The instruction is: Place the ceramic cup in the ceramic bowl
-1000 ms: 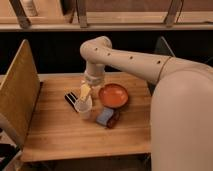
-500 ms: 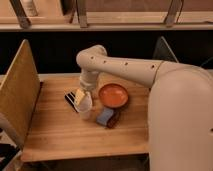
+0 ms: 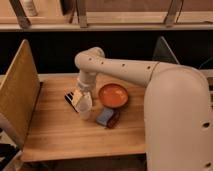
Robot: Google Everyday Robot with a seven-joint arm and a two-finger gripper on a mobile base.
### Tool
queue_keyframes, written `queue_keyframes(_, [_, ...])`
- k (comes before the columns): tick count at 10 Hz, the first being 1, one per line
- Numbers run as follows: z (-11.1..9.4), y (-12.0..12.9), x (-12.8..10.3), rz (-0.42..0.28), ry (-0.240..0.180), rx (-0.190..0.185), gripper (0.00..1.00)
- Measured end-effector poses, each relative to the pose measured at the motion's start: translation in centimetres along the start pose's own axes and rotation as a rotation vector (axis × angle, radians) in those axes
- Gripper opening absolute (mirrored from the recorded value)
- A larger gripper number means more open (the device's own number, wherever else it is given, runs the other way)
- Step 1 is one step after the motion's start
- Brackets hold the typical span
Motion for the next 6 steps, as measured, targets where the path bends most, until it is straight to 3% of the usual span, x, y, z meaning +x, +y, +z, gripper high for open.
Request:
queue_keyframes(2, [-0.1, -0.1, -0.2, -0.008, -0.003, 0.012, 0.80])
queue_keyframes(6, [0.2, -4.8, -1.8, -0.047, -0.049, 0.138, 0.80])
